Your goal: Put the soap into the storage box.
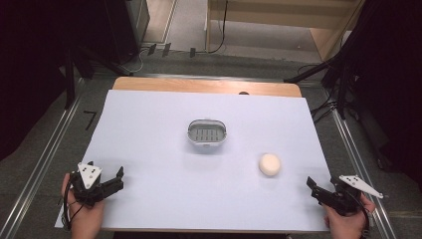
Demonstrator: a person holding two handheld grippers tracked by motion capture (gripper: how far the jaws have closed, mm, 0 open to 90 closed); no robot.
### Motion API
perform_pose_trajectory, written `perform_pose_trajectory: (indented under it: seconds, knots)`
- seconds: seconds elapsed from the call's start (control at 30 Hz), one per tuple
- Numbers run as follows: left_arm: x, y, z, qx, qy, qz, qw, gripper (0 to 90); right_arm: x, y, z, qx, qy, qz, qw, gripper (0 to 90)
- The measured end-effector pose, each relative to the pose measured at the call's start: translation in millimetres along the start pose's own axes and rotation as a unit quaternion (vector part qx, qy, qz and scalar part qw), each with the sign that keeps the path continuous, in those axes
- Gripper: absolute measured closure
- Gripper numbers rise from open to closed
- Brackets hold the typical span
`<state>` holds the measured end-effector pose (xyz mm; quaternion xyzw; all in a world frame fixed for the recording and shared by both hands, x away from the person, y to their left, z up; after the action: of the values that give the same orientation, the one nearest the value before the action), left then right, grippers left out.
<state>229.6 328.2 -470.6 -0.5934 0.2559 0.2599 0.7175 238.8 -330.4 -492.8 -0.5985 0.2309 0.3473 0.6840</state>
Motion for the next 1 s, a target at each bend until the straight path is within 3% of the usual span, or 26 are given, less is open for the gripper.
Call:
perform_pose_trajectory:
  seconds: [0.1, 0.27, 0.33, 0.43, 0.5, 0.6, 0.7, 0.83, 1.0]
  knots:
    - [0.1, 0.1, 0.6, -0.003, 0.002, -0.001, 1.0000, 8.6, 0.7, -1.5, 0.9, -0.003, 0.005, -0.001, 1.0000, 14.0]
    - [-0.8, 0.5, 0.7, -0.005, 0.001, -0.002, 1.0000, 8.6, 1.5, -3.3, 2.0, -0.004, -0.013, -0.003, 0.9999, 13.9]
    - [-0.2, 0.1, 0.8, -0.006, 0.000, -0.001, 1.0000, 8.6, 0.8, -5.7, 8.4, 0.004, 0.020, 0.003, 0.9998, 13.8]
    - [0.7, -0.4, -0.3, -0.003, -0.003, 0.005, 1.0000, 8.5, 0.3, -7.2, 16.0, -0.004, 0.028, 0.017, 0.9995, 13.2]
    - [0.7, -0.4, -0.4, -0.001, -0.003, 0.004, 1.0000, 8.5, 1.6, -8.1, 21.1, -0.007, 0.015, 0.025, 0.9995, 12.9]
    - [0.6, -0.4, -0.4, -0.002, -0.002, 0.005, 1.0000, 8.5, 3.5, -9.5, 25.7, -0.007, 0.024, 0.030, 0.9992, 13.3]
    - [0.4, -0.3, -0.2, -0.001, -0.002, 0.004, 1.0000, 8.5, 2.9, -10.2, 32.1, -0.026, 0.003, 0.018, 0.9995, 8.8]
    - [0.9, -0.7, -1.0, 0.002, -0.003, 0.005, 1.0000, 8.5, 1.2, -12.3, 37.9, -0.029, 0.000, 0.014, 0.9995, 8.1]
    - [1.4, -1.1, -1.4, 0.005, -0.007, 0.011, 0.9999, 8.5, 5.7, -11.4, 45.2, -0.036, -0.006, 0.030, 0.9989, 8.0]
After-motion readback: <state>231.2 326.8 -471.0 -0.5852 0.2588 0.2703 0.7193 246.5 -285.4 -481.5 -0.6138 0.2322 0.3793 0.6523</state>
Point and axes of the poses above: each handheld gripper's, and its own axes: x roughly forward along the jaws, y roughly out of its underside, z roughly to its left, the point moved 1 cm from there along x, roughly forward along the jaws, and after that the axes turned 13 degrees about z, right-handed, at the moved point
